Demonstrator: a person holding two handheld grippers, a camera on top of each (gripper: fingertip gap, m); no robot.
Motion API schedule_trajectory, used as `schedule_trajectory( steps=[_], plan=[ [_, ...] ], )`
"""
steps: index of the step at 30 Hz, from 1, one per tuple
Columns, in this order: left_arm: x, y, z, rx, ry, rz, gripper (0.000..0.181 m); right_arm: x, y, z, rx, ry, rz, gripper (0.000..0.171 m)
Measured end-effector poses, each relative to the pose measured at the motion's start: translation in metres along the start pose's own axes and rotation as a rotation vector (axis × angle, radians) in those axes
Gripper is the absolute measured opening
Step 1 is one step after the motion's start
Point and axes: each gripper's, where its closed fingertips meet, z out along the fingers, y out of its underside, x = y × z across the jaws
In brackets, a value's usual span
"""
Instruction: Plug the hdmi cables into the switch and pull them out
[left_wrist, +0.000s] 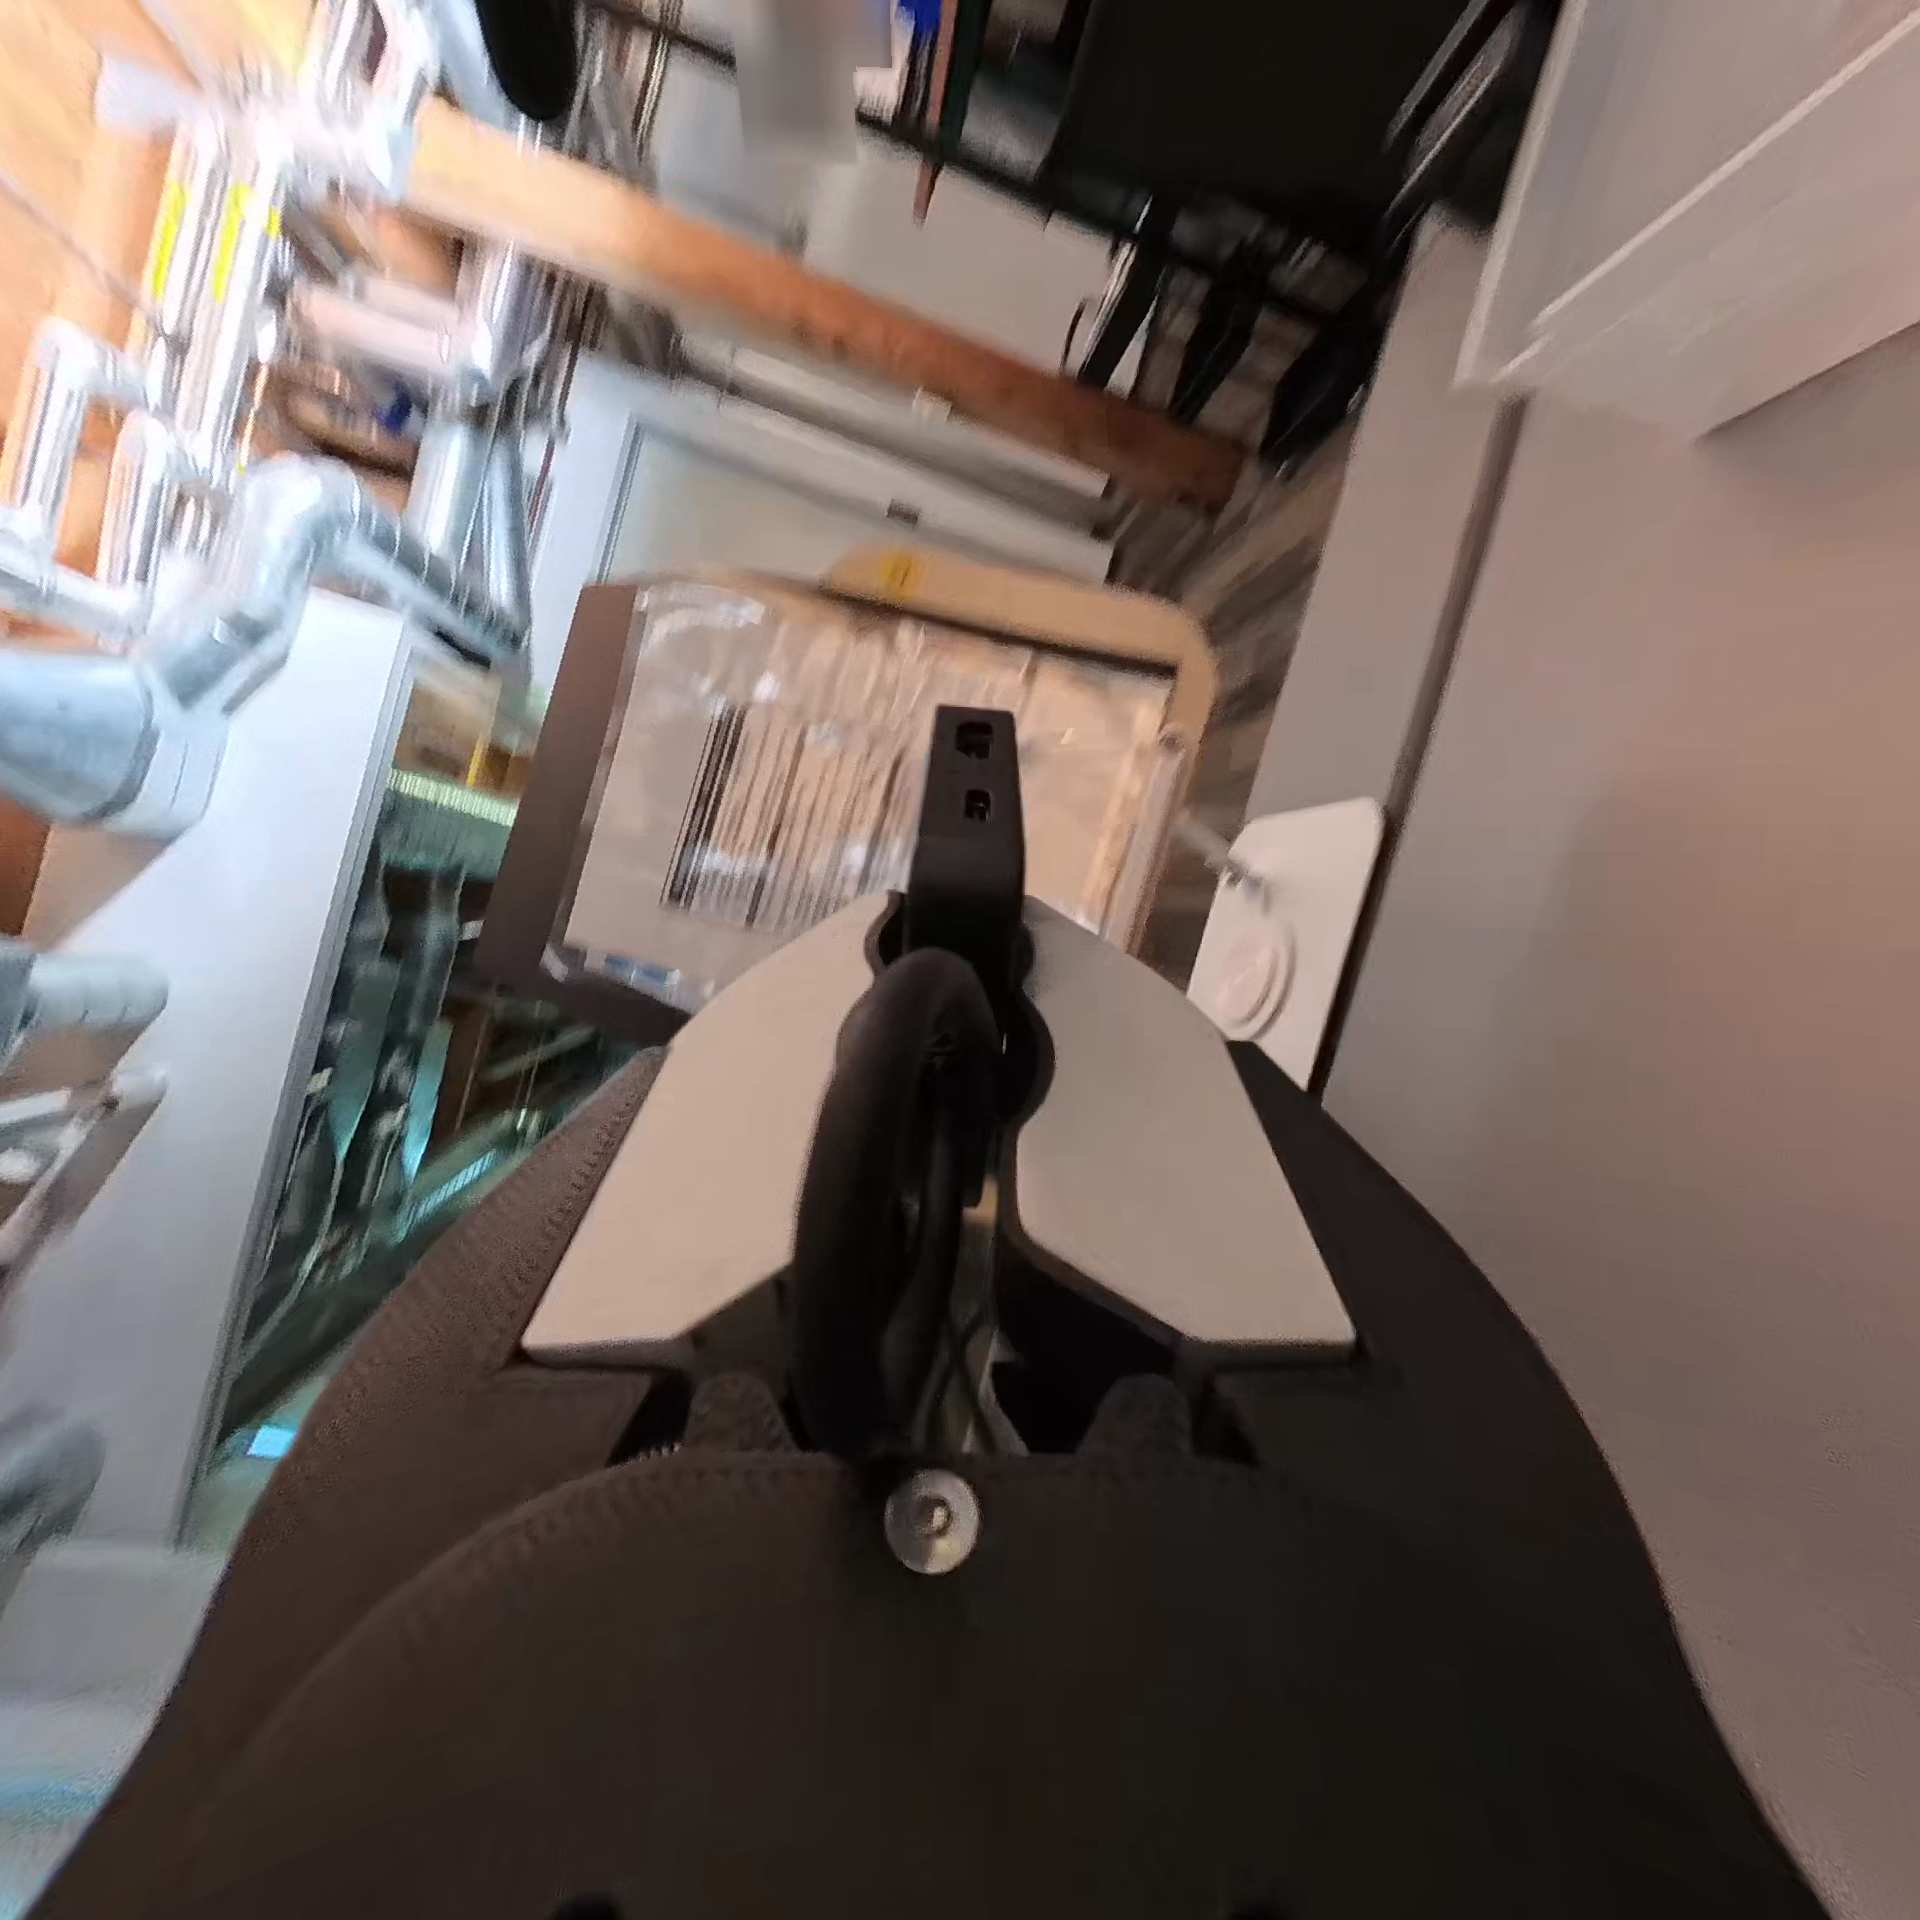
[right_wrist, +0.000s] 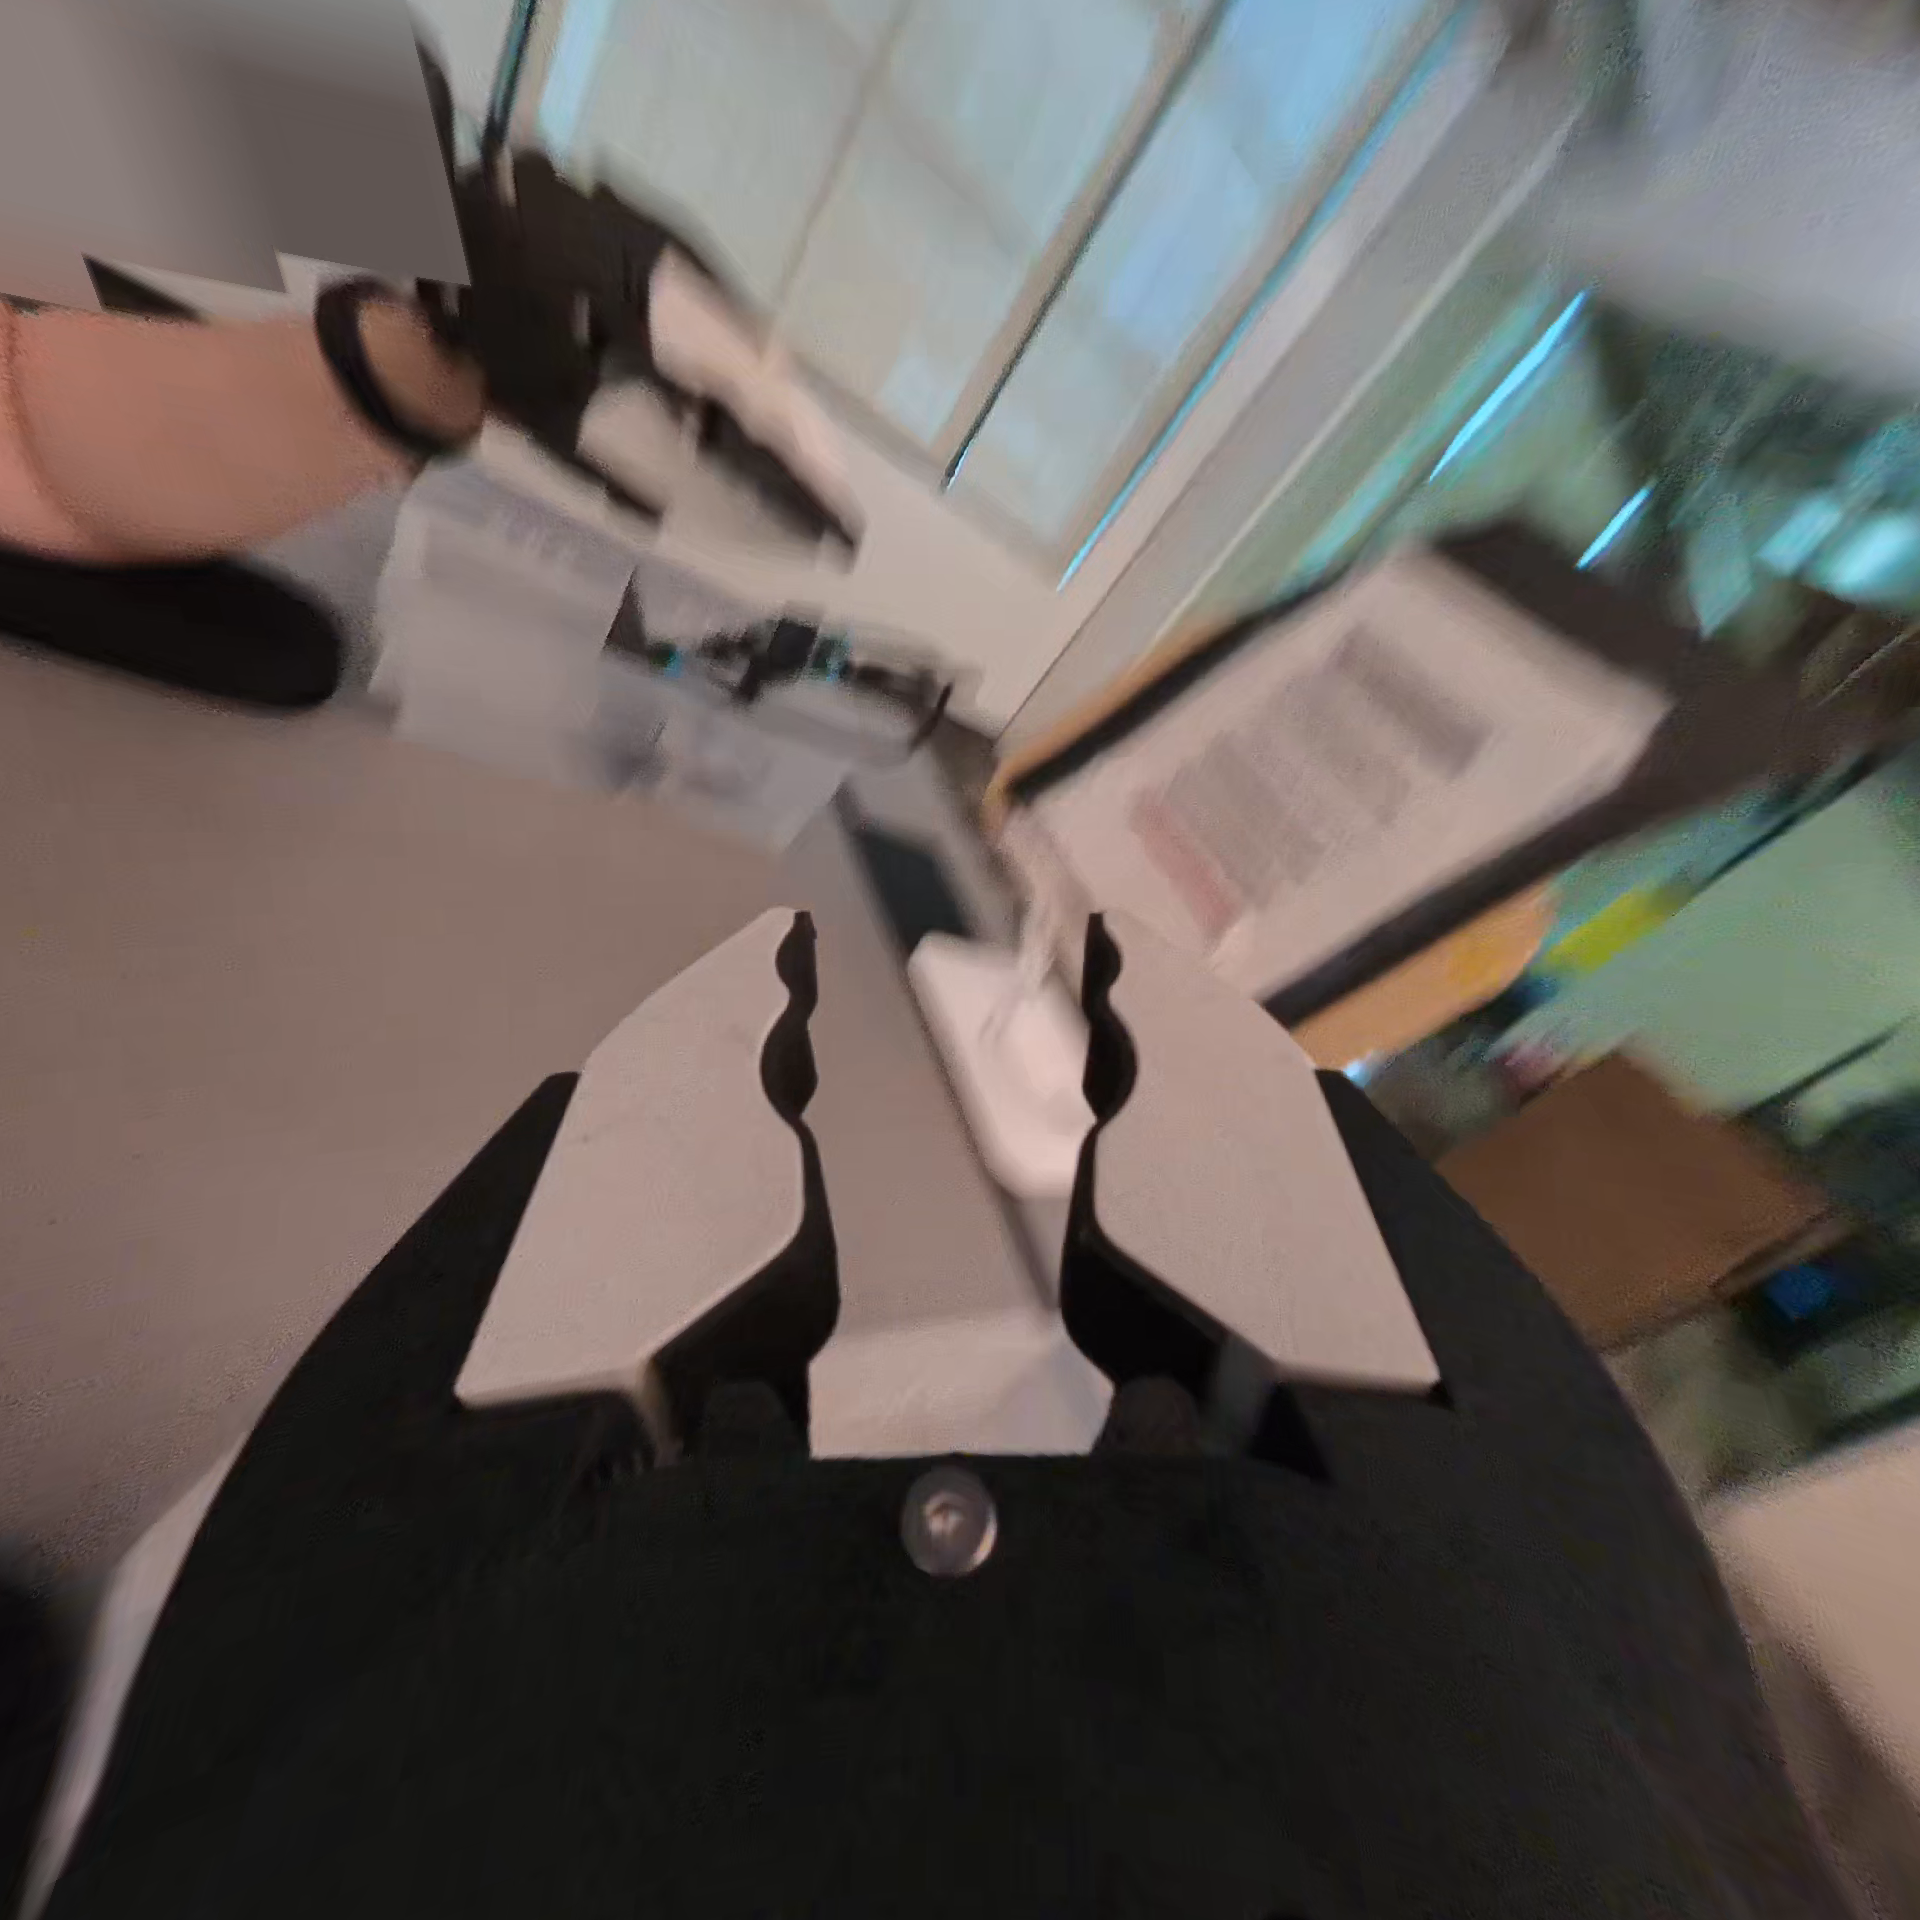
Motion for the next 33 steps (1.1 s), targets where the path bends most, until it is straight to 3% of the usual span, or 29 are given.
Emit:
schedule_trajectory(
  steps=[2, 4, 10, 13, 17, 20, 22, 27, 30, 33],
  plan=[
    [0.014, -0.019, -0.003, 0.091, 0.053, 0.012, 0.016, -0.014, -0.050, 0.022, 0.132, 0.007, -0.155, 0.046],
    [0.024, -0.031, -0.006, 0.134, 0.077, 0.038, 0.016, -0.041, -0.069, 0.054, 0.128, -0.055, -0.266, 0.043],
    [0.044, -0.046, -0.008, 0.151, 0.121, 0.110, 0.016, -0.103, -0.051, 0.132, -0.062, -0.180, -0.553, 0.038],
    [0.052, -0.054, -0.009, 0.177, 0.144, 0.113, 0.016, -0.116, -0.038, 0.152, -0.112, -0.211, -0.597, 0.036],
    [0.063, -0.059, -0.011, 0.202, 0.181, 0.098, 0.020, -0.107, -0.027, 0.160, -0.185, -0.131, -0.709, 0.015],
    [0.052, -0.060, -0.008, 0.187, 0.128, 0.053, 0.046, -0.095, -0.015, 0.153, -0.289, -0.131, -0.655, 0.015],
    [0.040, -0.055, -0.008, 0.145, 0.109, 0.005, 0.063, -0.063, 0.005, 0.136, -0.403, -0.055, -0.613, 0.015],
    [0.007, -0.038, -0.019, 0.096, 0.048, -0.035, 0.057, 0.022, 0.114, 0.035, -0.737, 0.129, -0.271, 0.016],
    [-0.008, -0.028, -0.024, 0.076, 0.016, -0.052, 0.055, 0.033, 0.180, -0.017, -0.884, 0.160, -0.130, 0.016],
    [-0.014, -0.022, -0.025, 0.062, 0.005, -0.059, 0.053, 0.028, 0.231, -0.040, -1.013, 0.123, -0.076, 0.016]
  ],
)
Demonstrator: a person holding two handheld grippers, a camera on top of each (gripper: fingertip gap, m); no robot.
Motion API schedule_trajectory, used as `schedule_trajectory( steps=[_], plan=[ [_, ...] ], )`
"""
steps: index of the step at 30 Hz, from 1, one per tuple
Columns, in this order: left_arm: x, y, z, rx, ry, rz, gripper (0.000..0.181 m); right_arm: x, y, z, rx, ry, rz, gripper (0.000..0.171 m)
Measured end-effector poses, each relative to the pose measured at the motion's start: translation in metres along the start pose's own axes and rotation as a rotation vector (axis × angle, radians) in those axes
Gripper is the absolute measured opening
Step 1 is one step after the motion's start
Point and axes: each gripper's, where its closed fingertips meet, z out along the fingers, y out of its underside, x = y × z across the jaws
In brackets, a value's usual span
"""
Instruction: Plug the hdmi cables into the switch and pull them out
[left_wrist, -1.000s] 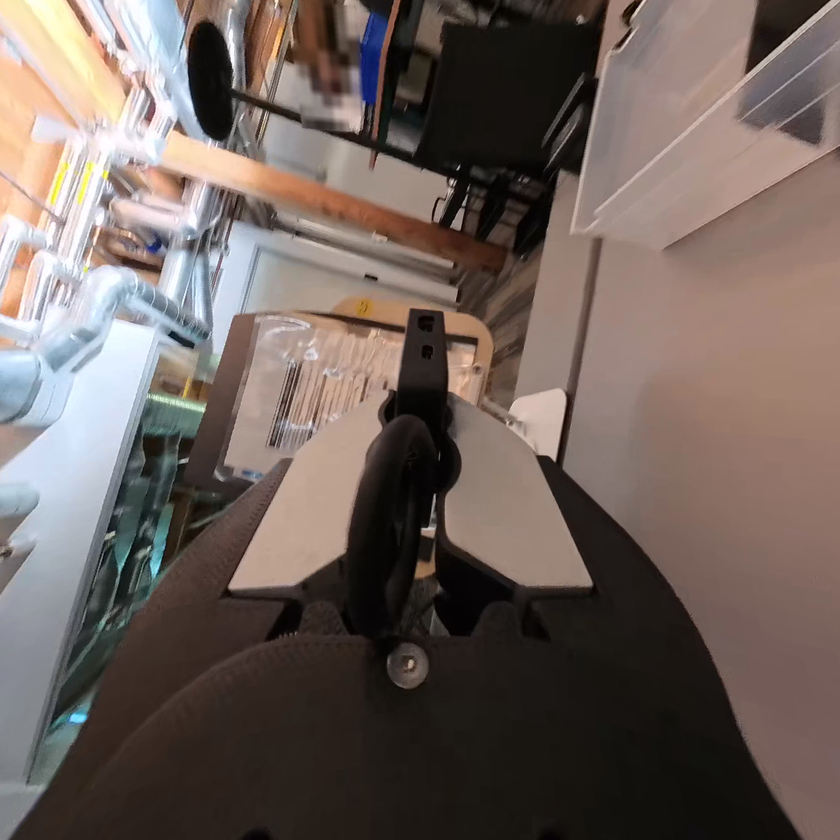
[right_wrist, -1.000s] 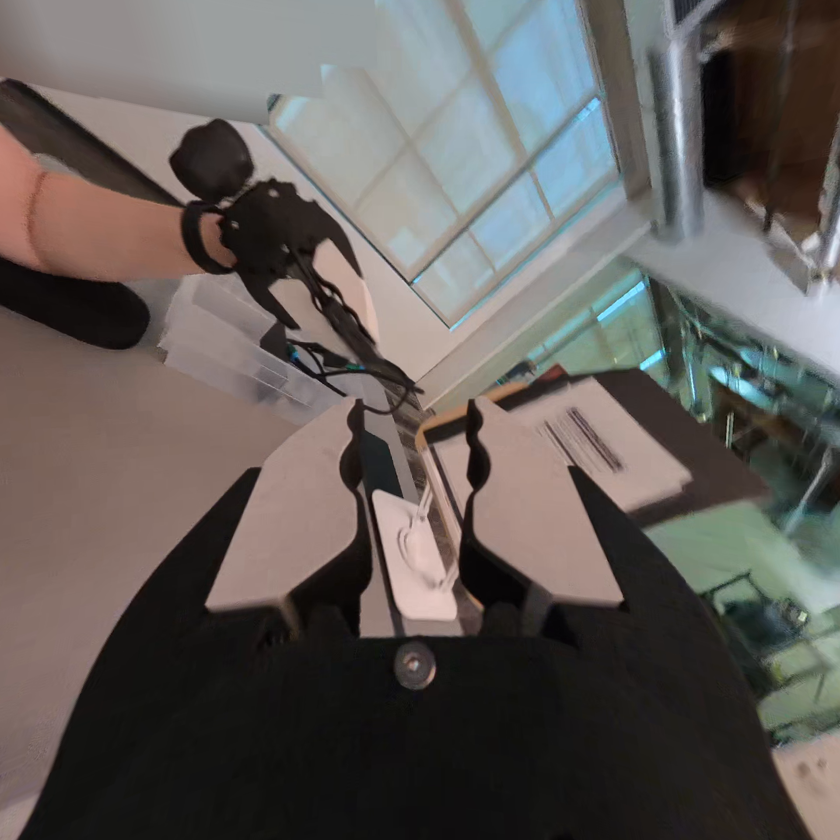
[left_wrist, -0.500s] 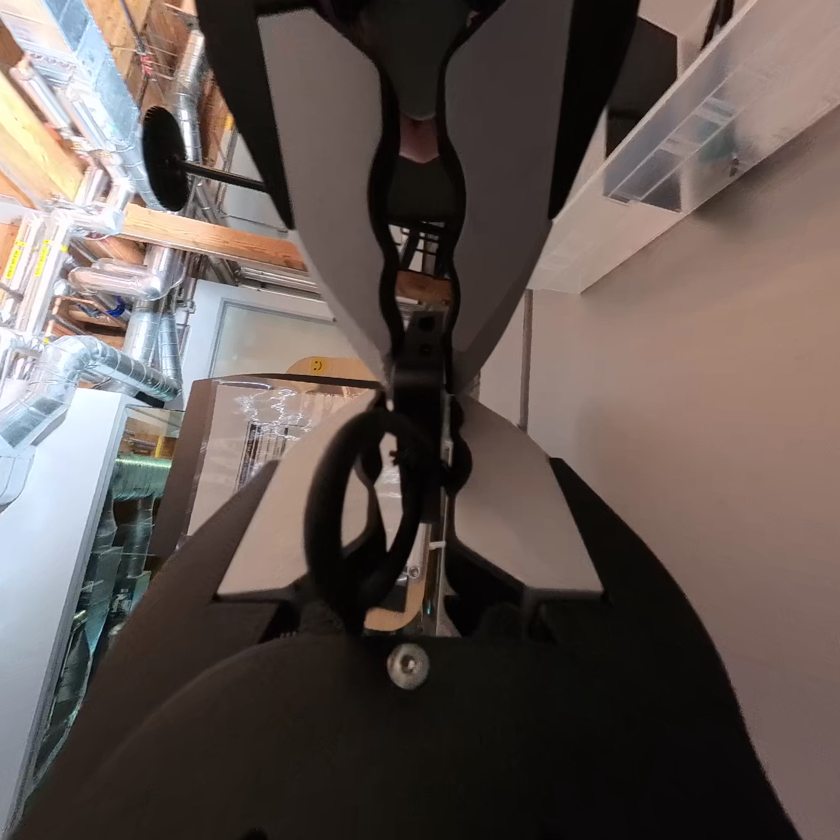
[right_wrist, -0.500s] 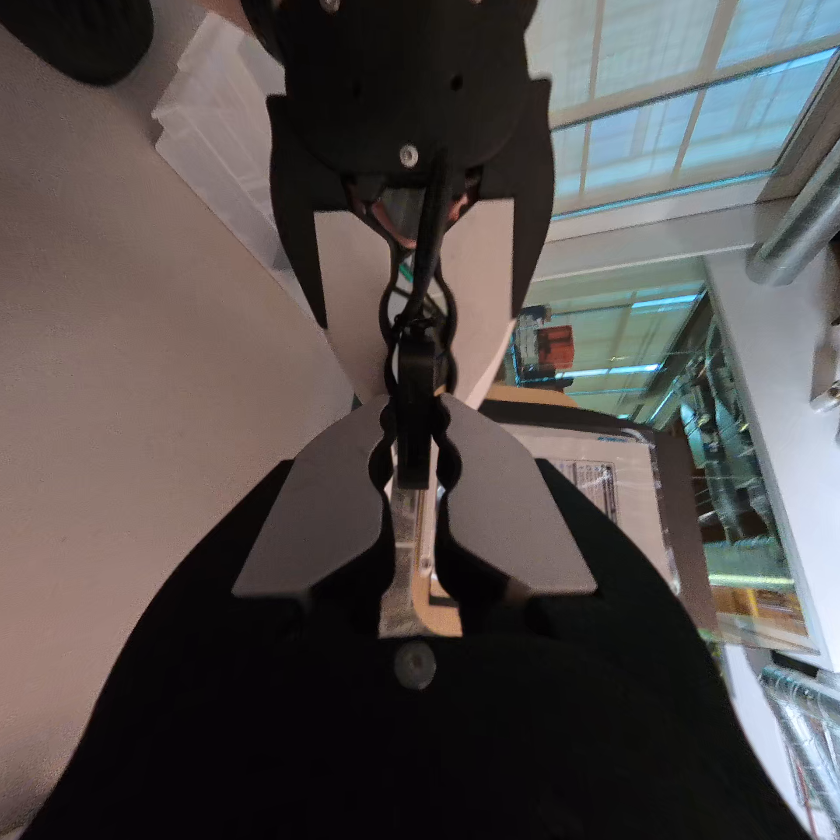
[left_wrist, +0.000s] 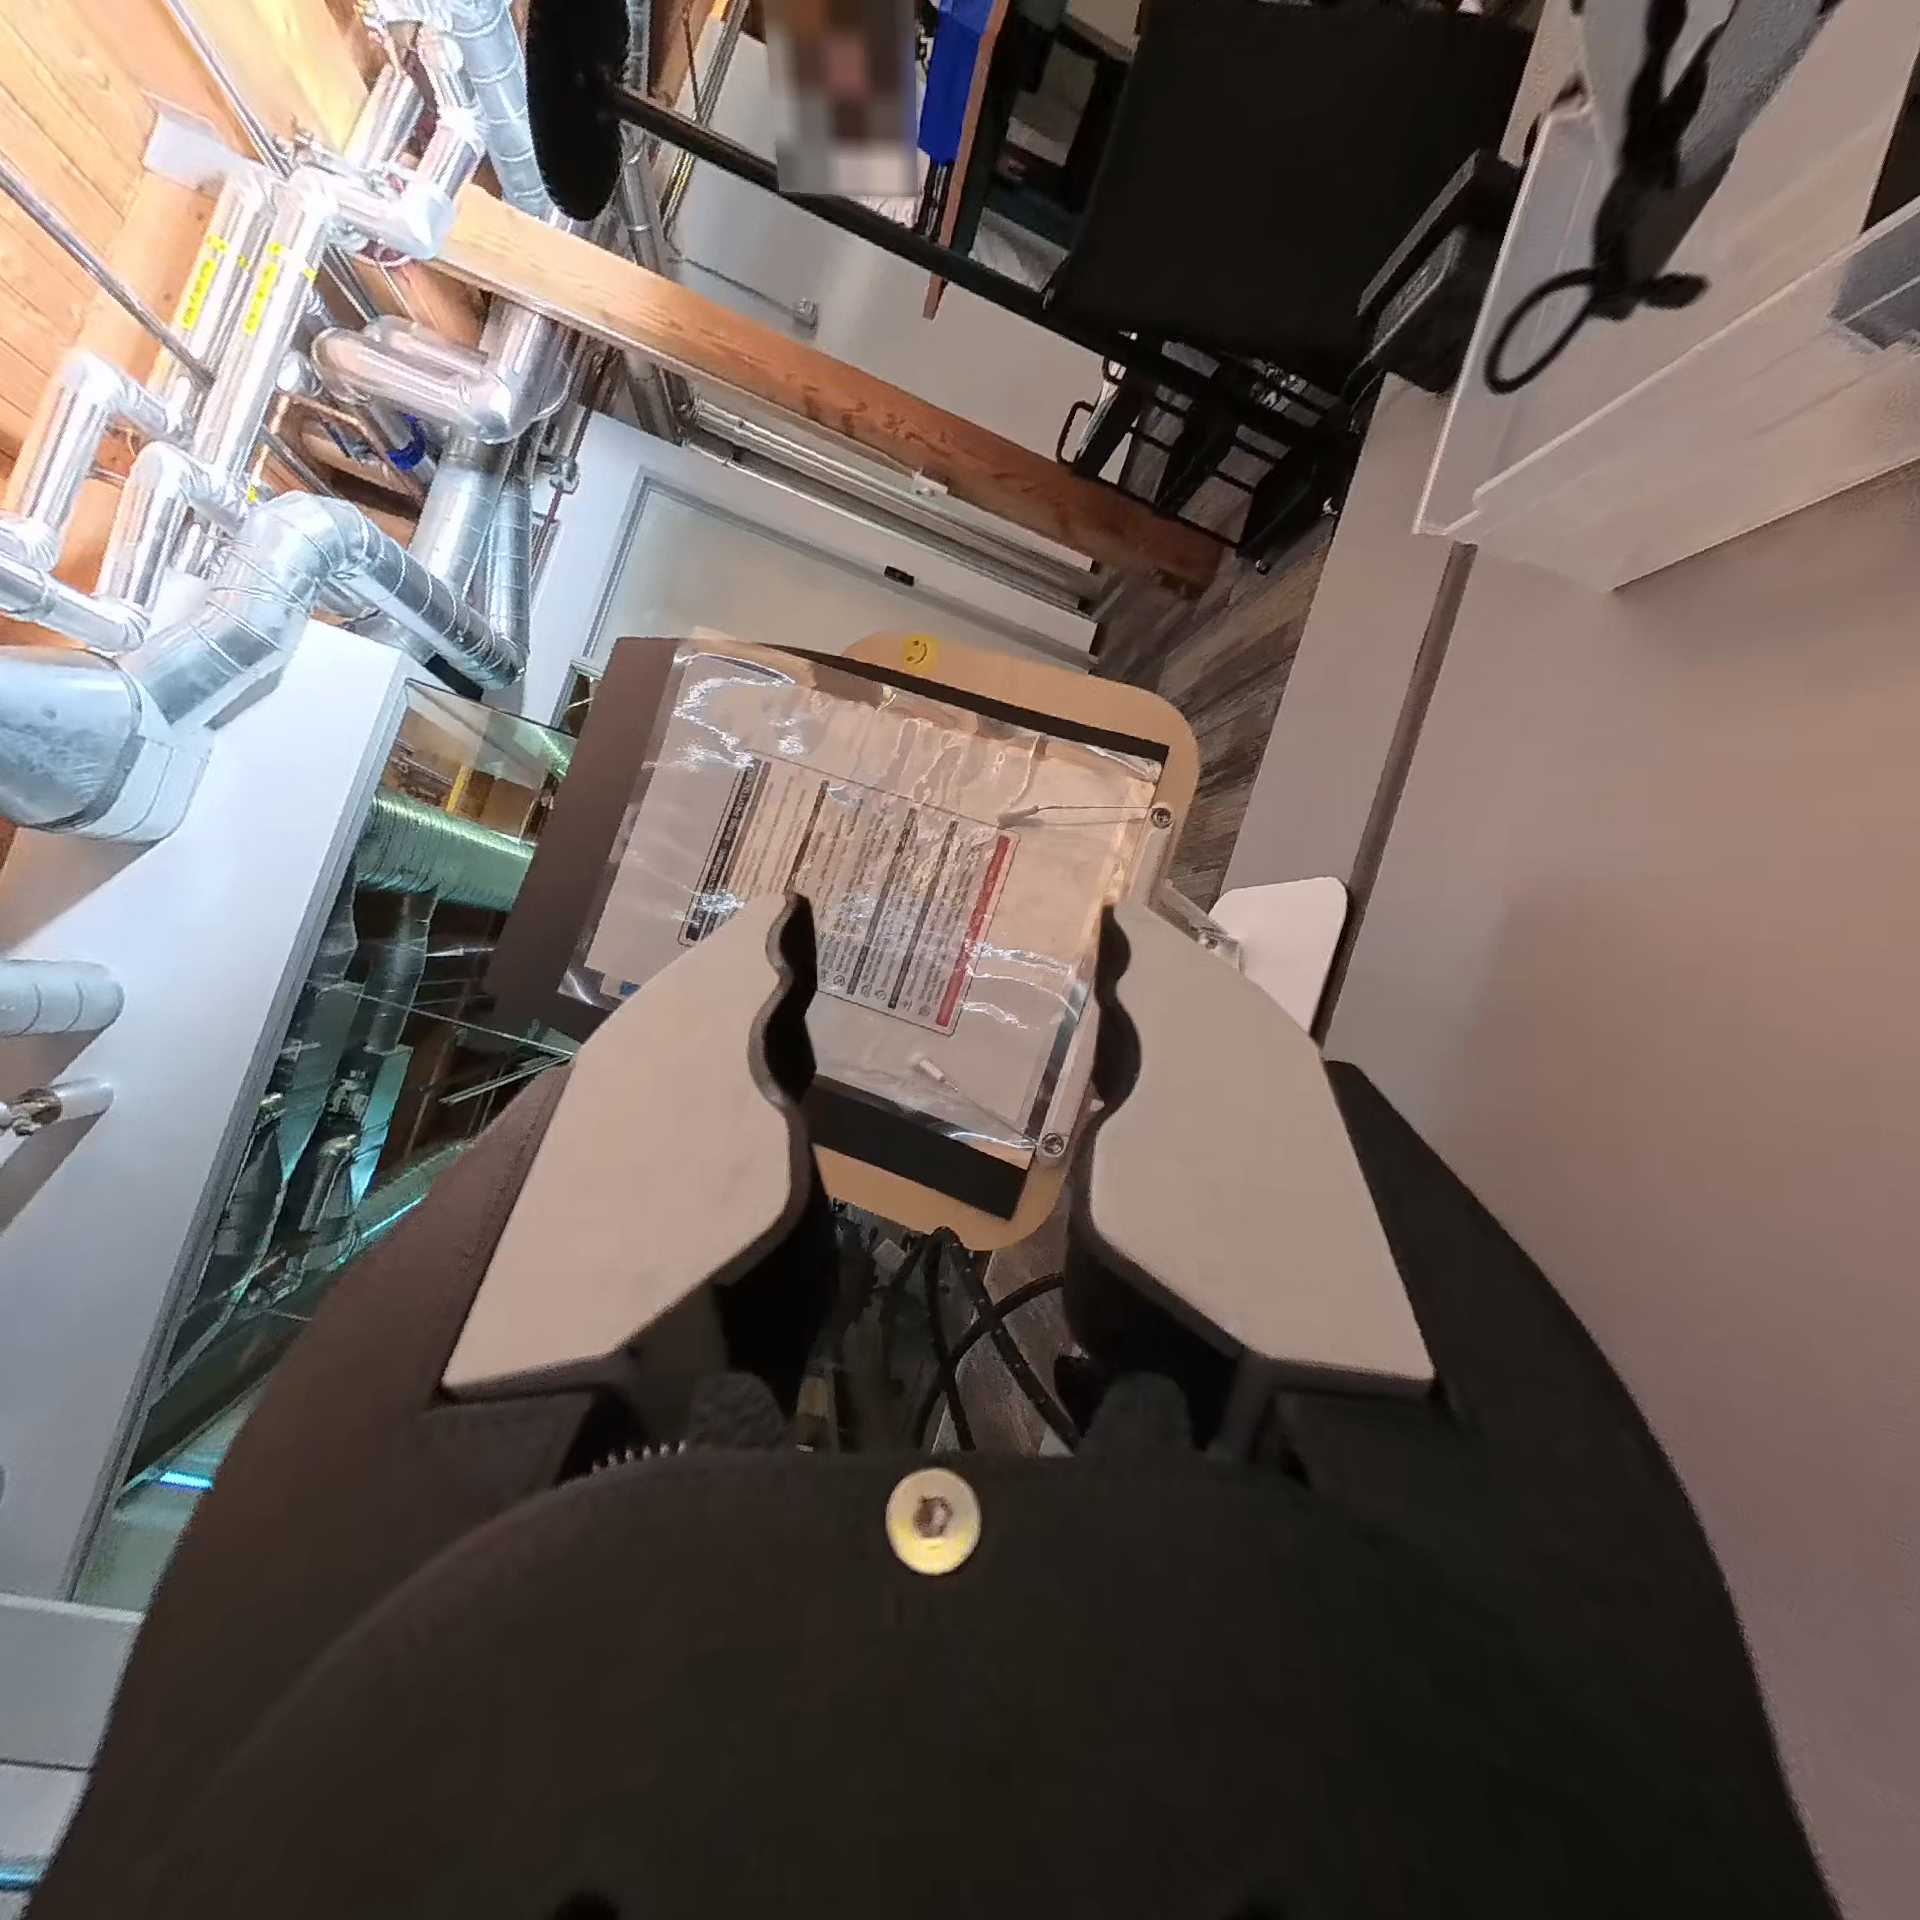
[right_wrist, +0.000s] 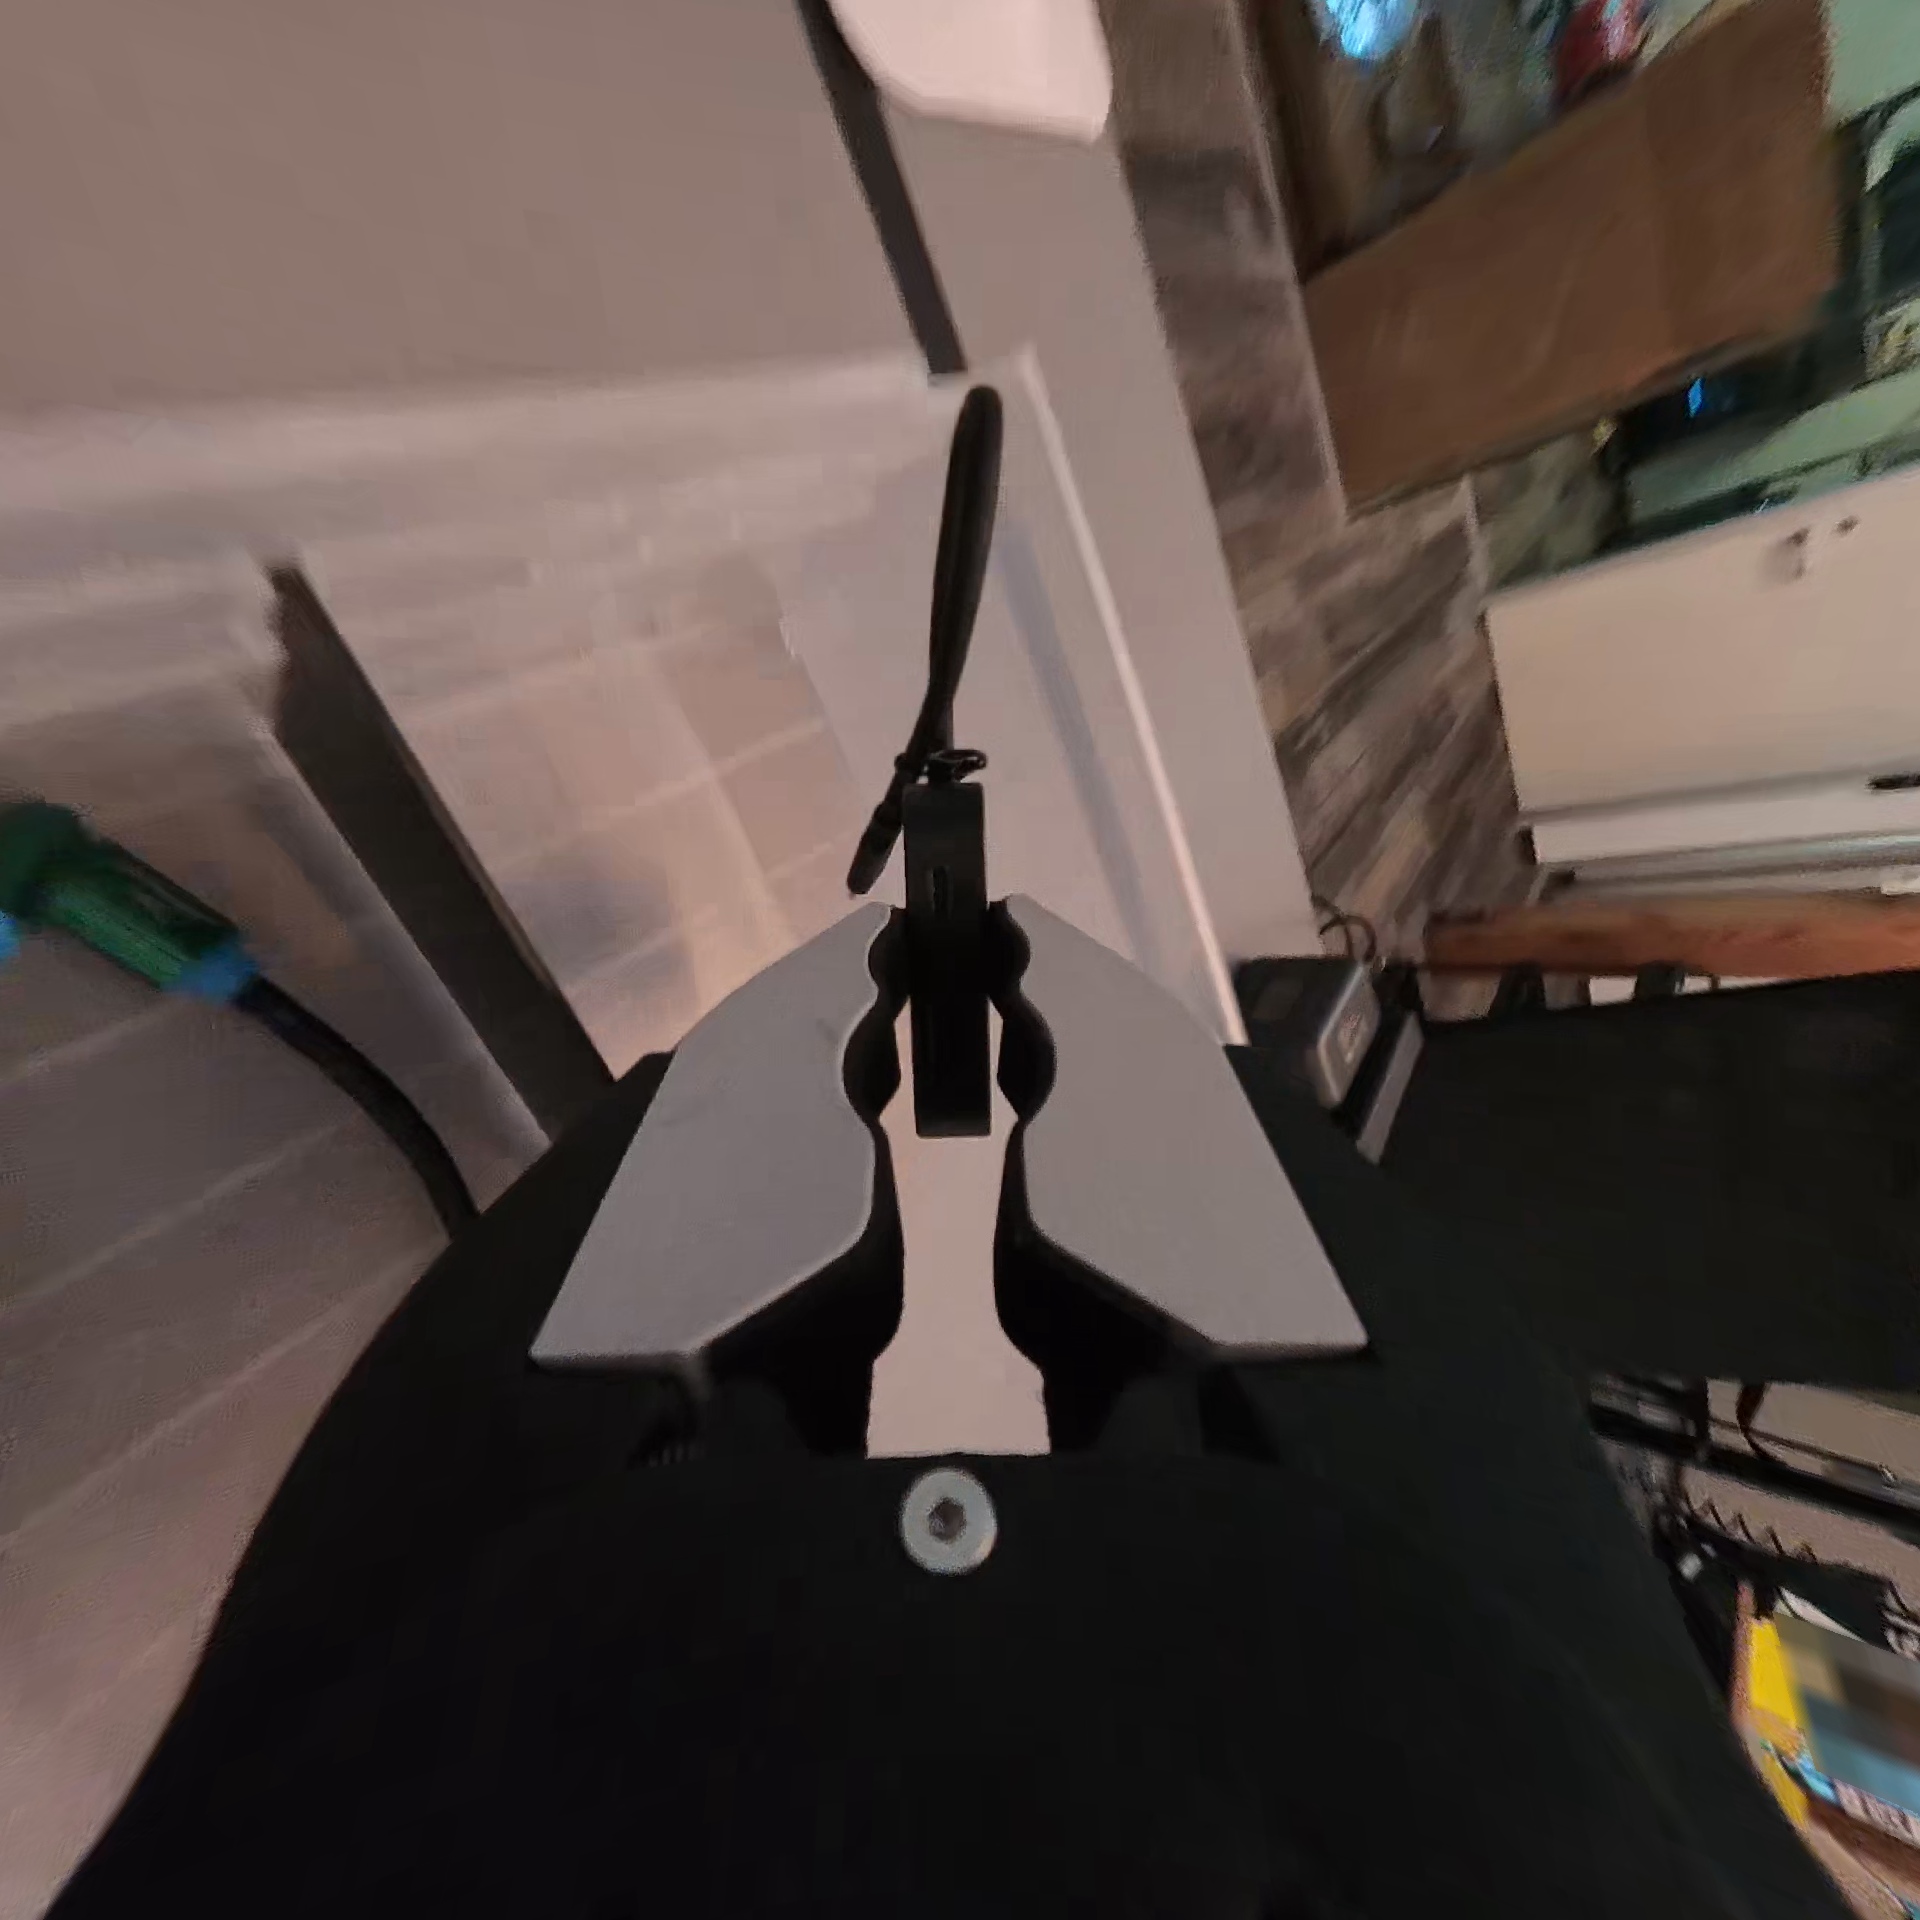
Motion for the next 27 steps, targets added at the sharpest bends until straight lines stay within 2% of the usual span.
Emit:
schedule_trajectory(
  steps=[4, 9, 14, 17, 20, 23, 27],
  plan=[
    [0.000, 0.005, 0.002, -0.020, 0.004, 0.004, 0.052, -0.007, 0.032, 0.026, -0.144, -0.059, -0.059, 0.016],
    [0.001, 0.009, 0.004, -0.036, 0.007, 0.009, 0.050, -0.005, 0.054, 0.040, -0.249, -0.122, -0.079, 0.016],
    [-0.008, 0.029, 0.009, -0.117, -0.009, -0.031, 0.049, -0.012, 0.044, 0.037, -0.167, -0.178, -0.008, 0.016],
    [-0.019, 0.048, 0.007, -0.173, -0.023, -0.074, 0.050, -0.010, 0.043, 0.020, -0.174, -0.177, 0.054, 0.022],
    [-0.043, 0.072, -0.005, -0.241, -0.073, -0.112, 0.050, 0.006, 0.032, -0.007, -0.152, -0.088, 0.075, 0.022],
    [-0.069, 0.109, -0.029, -0.321, -0.100, -0.247, 0.049, 0.029, 0.004, -0.045, -0.077, 0.046, 0.104, 0.025],
    [-0.068, 0.158, -0.056, -0.350, 0.040, -0.506, 0.045, 0.057, -0.053, -0.098, 0.106, 0.240, 0.149, 0.032]
  ],
)
